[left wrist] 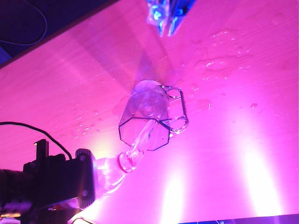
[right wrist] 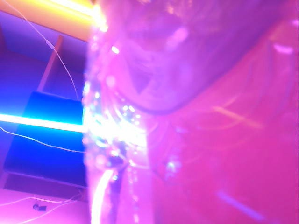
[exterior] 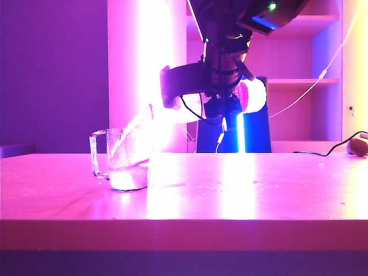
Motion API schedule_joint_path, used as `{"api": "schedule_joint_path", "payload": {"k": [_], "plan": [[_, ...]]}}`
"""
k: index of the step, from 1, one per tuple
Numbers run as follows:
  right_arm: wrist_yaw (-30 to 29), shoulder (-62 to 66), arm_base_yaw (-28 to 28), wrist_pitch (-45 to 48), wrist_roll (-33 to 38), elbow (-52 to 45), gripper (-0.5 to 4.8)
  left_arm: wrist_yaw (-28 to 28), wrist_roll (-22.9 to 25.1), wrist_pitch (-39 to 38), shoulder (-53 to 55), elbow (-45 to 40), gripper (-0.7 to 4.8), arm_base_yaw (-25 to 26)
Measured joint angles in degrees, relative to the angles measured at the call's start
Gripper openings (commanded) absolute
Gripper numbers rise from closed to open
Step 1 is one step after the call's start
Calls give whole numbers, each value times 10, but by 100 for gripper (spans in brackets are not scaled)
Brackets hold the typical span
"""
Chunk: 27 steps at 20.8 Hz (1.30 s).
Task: Pick up the mineral water bottle on the table and pour water into the mug until it's half full.
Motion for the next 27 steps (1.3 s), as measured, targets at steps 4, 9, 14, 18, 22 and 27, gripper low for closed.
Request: {"api": "schedule_joint_path", "payload": {"k": [4,9,14,18,22,27], "plan": [[10,0,0,1,-3,1,238,0,0,0,0,0,-5,0],[19,0,0,4,-7,1,239,0,0,0,0,0,-5,0],[19,0,3,-4,49,1,242,0,0,0,0,0,-5,0],[-22,-1,4,-65,220,-1,242,0,0,0,0,0,-5,0],[-91,-1,-1,-57,477,-39,242,0,0,0,0,0,-5,0],[-176,-6,-67,120,772,-142,241,0,0,-1,0,0,-5,0]]}}
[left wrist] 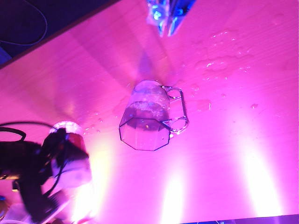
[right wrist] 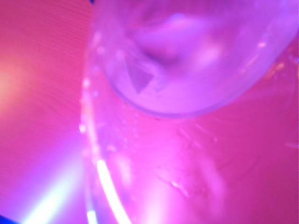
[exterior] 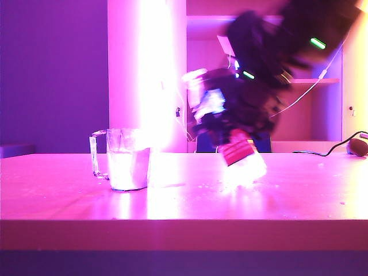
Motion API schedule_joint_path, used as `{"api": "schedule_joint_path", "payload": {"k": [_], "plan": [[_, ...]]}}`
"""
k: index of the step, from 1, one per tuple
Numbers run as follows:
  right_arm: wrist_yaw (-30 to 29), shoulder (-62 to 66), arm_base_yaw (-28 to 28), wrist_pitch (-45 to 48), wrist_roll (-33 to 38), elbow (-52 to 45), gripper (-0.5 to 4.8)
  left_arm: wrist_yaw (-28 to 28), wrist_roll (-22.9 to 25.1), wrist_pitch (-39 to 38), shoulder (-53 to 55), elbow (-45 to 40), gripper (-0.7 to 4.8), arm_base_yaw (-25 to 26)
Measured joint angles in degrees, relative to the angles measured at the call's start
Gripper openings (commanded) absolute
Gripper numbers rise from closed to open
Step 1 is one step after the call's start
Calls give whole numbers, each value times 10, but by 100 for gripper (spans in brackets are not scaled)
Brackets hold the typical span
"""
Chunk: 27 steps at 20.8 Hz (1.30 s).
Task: Pick up the mineral water bottle on the table and pour water into the mug until it's half full.
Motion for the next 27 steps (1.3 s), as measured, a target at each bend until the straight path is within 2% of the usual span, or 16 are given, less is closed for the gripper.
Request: {"api": "schedule_joint_path", "payload": {"k": [1,4,7,8,9,10,16,19,23,26,27], "plan": [[-26,-2,-20,74,47,-37,241,0,0,0,0,0,-5,0],[-57,-2,-42,217,142,-112,242,0,0,-1,0,0,-5,0],[-69,11,-45,298,165,-147,244,0,0,-1,0,0,-5,0],[-75,15,-46,307,165,-148,295,0,0,-1,0,0,-5,0],[-85,22,-46,318,165,-147,374,0,0,-1,0,0,-5,0],[-89,24,-46,322,165,-147,479,0,0,-1,0,0,-5,0],[-97,27,-46,305,169,-149,479,0,0,-3,0,0,-4,0],[-100,-2,-46,259,169,-154,479,0,0,2,0,0,-4,0],[-125,-55,-43,242,164,-184,479,-2,0,33,0,0,-4,0],[-127,-113,-31,238,164,-233,479,-55,-36,80,0,0,-5,0],[-127,-144,-25,236,164,-257,418,-88,-62,91,-1,0,-5,0]]}}
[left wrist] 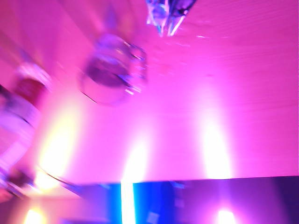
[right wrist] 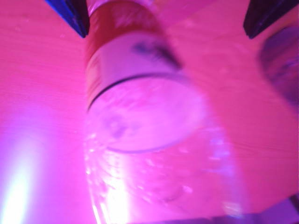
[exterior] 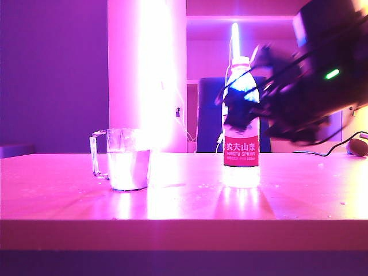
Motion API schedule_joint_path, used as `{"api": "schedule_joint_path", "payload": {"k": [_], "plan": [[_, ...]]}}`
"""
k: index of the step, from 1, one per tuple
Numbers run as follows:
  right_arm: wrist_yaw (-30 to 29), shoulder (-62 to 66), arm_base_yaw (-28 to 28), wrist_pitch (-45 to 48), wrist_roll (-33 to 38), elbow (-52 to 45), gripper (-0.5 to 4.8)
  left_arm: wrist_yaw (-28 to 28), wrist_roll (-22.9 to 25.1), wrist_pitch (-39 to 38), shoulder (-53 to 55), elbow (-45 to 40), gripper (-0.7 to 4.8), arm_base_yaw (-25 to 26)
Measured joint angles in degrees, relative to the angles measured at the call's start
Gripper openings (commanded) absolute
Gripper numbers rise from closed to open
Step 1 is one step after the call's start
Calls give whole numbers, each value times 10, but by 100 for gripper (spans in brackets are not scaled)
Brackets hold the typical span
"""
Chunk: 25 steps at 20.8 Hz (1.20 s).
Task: Pick up the mineral water bottle on the table and pour water into the mug until it's half full.
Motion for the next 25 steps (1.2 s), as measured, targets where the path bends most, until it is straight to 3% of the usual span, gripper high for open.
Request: {"api": "schedule_joint_path", "payload": {"k": [1,2,3,5,7,10,12,15,20,25], "plan": [[0,-26,7,-1,0,-17,270,-28,-18,5,-3,0,-6,0],[0,-73,17,-1,0,-42,195,-86,-35,4,-17,0,-6,0],[0,-106,23,-1,0,-61,84,-107,-37,4,-24,0,-5,0],[-5,-210,28,-15,0,-107,-8,-160,-38,6,-68,0,-5,0],[-5,-275,26,-38,-2,-125,-7,-200,-38,9,-111,0,-5,0],[-10,-411,26,-141,-2,-130,-6,-260,-33,6,-177,0,-5,0],[-14,-500,25,-219,-3,-130,-6,-272,-5,-8,-211,0,-5,0],[-25,-604,26,-274,-3,-129,-6,-272,21,-19,-229,-8,-5,0],[-32,-787,27,-381,-2,-130,-6,-190,25,-12,-226,-65,-5,0],[-32,-899,28,-422,-2,-128,-6,-182,25,-42,-225,-124,-5,0]]}}
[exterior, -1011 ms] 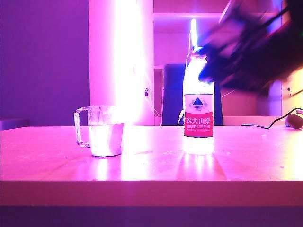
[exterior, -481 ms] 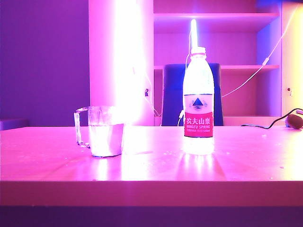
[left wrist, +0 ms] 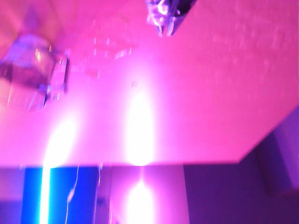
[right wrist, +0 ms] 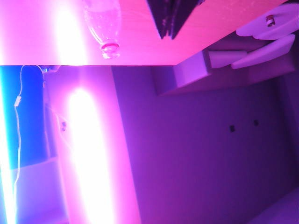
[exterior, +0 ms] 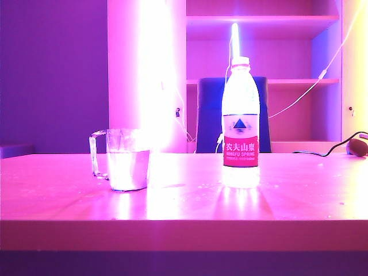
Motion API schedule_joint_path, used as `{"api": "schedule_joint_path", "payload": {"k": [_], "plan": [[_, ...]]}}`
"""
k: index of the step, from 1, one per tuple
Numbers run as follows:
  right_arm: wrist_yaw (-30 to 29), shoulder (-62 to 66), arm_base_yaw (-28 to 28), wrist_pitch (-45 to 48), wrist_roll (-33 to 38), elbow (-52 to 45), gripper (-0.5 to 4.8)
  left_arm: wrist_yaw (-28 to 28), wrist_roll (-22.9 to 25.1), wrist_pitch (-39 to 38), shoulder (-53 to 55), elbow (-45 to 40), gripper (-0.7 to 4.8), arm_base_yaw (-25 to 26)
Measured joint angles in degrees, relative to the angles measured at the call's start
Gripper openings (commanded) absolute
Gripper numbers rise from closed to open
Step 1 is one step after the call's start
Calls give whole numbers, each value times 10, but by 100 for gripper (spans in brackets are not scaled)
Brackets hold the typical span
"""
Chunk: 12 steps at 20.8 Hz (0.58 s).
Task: Pick up the mineral water bottle on the table and pour water into the mug until it's half full.
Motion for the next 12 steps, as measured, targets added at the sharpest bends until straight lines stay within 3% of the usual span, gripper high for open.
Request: {"api": "schedule_joint_path", "payload": {"k": [6,9,12], "plan": [[1,0,0,-5,0,-2,-6,0,-7,-99,-1,-1,-5,0],[0,0,0,-29,0,-2,-6,-43,67,-108,-1,-1,-5,-4],[0,0,0,-60,0,-2,-6,-58,82,-108,-1,-1,-5,-2]]}}
